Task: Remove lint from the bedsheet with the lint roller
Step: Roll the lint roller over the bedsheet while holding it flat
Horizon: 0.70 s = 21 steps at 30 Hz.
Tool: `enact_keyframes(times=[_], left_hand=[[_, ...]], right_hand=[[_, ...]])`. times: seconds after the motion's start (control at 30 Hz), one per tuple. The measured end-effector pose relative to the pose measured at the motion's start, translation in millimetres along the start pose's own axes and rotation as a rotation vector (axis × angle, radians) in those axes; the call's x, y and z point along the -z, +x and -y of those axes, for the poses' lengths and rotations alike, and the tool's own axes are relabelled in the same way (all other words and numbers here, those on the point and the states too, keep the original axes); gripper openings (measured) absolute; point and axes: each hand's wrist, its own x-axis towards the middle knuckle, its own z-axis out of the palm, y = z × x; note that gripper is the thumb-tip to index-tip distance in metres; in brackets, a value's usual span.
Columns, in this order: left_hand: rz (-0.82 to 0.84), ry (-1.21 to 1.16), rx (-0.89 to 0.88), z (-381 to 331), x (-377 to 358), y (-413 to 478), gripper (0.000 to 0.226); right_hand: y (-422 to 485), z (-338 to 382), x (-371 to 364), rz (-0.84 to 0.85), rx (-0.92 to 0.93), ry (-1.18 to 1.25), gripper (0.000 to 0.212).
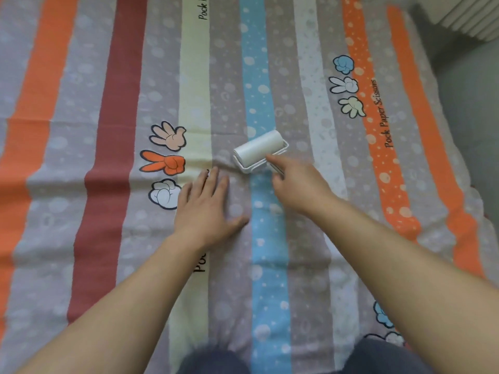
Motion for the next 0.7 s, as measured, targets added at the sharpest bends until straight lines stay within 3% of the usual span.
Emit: enact_keyframes(times=[0.17, 0.5, 0.7], left_hand=[[-0.013, -0.037, 0.009, 1.5, -4.2, 3.4, 0.099], [0.126, 0.043, -0.011, 5.0, -1.3, -6.4, 0.090], [0.113, 0.098, 0.050, -4.6, -11.2, -6.8, 0.093]], right_hand=[[-2.6, -4.2, -8.4, 0.044, -0.065, -0.024, 0.054], [-63.5, -59.9, 10.7, 0.235, -0.103, -0.105, 0.054], [-85.8, -77.1, 2.4, 0.209, -0.120, -0.130, 0.055]])
